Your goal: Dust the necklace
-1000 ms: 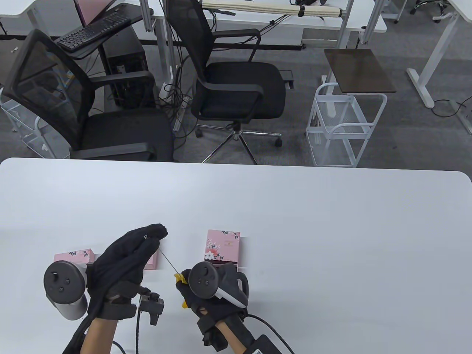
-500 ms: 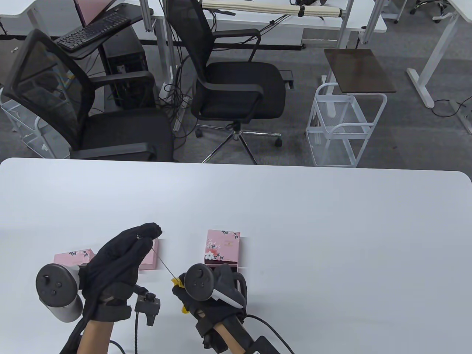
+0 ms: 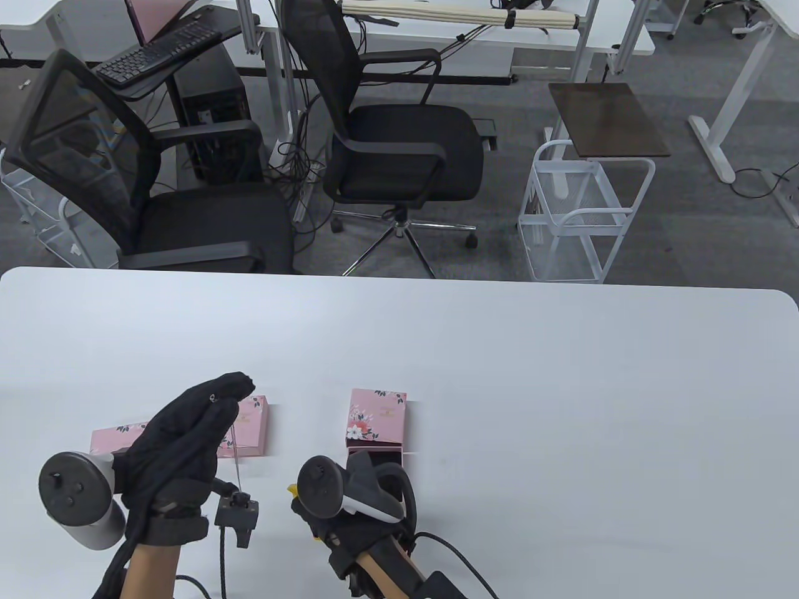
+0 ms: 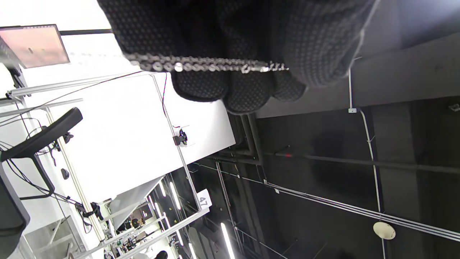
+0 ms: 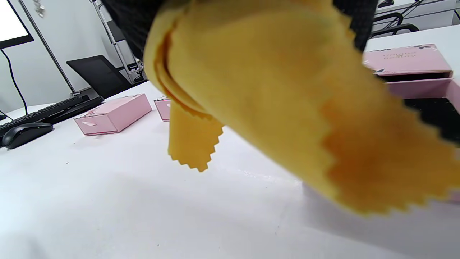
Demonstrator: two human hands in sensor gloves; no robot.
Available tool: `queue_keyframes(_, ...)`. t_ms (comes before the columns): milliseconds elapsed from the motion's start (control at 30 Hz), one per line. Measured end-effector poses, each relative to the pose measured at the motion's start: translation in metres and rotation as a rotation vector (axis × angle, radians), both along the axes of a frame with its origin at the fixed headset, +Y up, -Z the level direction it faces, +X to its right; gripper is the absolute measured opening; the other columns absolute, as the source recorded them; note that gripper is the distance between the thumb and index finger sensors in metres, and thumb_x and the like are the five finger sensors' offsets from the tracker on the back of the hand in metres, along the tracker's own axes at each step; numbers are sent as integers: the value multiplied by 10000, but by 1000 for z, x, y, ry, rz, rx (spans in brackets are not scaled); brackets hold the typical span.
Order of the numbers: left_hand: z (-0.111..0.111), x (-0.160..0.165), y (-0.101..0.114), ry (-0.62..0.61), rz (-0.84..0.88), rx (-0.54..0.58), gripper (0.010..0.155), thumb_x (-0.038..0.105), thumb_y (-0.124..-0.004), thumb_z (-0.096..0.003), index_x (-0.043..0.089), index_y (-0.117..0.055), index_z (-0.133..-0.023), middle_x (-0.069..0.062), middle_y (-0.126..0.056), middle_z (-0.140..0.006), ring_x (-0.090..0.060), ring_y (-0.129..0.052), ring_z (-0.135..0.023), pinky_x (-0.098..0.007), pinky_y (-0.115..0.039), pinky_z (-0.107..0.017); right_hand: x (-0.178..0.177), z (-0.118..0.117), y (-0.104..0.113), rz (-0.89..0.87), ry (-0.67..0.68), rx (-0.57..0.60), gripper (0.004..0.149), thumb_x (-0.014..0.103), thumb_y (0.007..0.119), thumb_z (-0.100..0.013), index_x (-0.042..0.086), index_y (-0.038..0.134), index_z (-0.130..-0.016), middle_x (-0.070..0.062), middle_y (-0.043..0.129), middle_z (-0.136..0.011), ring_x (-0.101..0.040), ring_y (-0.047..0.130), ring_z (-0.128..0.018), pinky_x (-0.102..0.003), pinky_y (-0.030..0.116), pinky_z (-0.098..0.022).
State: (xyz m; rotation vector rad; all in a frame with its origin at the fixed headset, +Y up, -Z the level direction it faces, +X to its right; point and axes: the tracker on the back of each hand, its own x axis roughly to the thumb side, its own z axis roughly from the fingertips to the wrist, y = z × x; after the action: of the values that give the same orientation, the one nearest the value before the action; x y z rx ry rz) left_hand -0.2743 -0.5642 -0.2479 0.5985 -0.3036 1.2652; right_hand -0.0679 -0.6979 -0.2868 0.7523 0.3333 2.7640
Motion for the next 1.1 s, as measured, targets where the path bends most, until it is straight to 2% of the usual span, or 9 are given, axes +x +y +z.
queue_keyframes(200,-1,1,-1,-6,5,-11,360,492,-864,-526,331,-930,-841,35,-1014,-864,-212,-948,-801,-443,-818,-586,19,-3,26,-42,-63,88,408,352,740,-650,94,748,-966,-110,943,-728,-333,946,-546,-516,779,-521)
queue_keyframes(267,-2,5,-1,-19,-2,-14,360,491,-864,-526,330,-930,-841,33,-1014,-865,-213,-947,-801,-443,-819,-585,39,-8,41,-93,-125,128,414,357,737,-651,96,743,-972,-113,939,-739,-339,943,-556,-520,774,-527)
queue_keyframes(400,-2,14,-3,-49,-13,-20,360,491,-864,-527,330,-929,-843,33,-1013,-866,-212,-947,-801,-443,-818,-585,77,-11,50,-204,-252,164,422,361,729,-655,95,733,-983,-129,931,-761,-355,936,-575,-531,765,-535)
queue_keyframes(533,-2,24,-3,-73,-45,-21,362,493,-863,-528,330,-928,-844,36,-1012,-867,-212,-947,-802,-442,-820,-585,121,-21,37,-155,-397,146,432,370,713,-661,91,727,-990,-142,924,-773,-365,934,-581,-538,759,-540)
queue_keyframes(700,-2,33,-5,-97,-62,-28,361,489,-864,-527,330,-928,-845,33,-1012,-869,-214,-948,-801,-444,-819,-585,162,-27,0,-26,-554,103,444,376,720,-659,87,723,-996,-152,918,-784,-378,925,-595,-546,753,-545)
queue_keyframes(800,-1,35,-5,-99,-74,-25,362,490,-863,-528,330,-927,-846,33,-1010,-871,-213,-946,-803,-443,-819,-586,172,-29,-25,27,-563,86,452,383,730,-653,89,725,-996,-144,921,-782,-371,929,-594,-542,757,-546)
queue_keyframes(867,-1,36,-6,-101,-78,-26,361,489,-863,-527,331,-927,-846,36,-1011,-870,-214,-947,-803,-444,-819,-586,177,-33,-34,62,-579,16,469,394,735,-650,88,717,-1005,-148,914,-794,-376,922,-610,-548,750,-555)
queue_keyframes(967,-2,38,-7,-106,-84,-31,361,489,-863,-528,331,-927,-846,33,-1012,-869,-213,-947,-803,-444,-819,-586,183,-36,-42,110,-619,2,502,405,751,-645,79,698,-1023,-162,894,-818,-391,904,-636,-560,733,-570)
queue_keyframes(1100,-3,39,-9,-105,-86,-37,362,487,-864,-527,329,-927,-846,33,-1012,-869,-216,-947,-802,-445,-819,-584,184,-37,-55,262,-609,-71,611,433,757,-642,62,594,-1099,-226,788,-946,-454,813,-755,-604,667,-626)
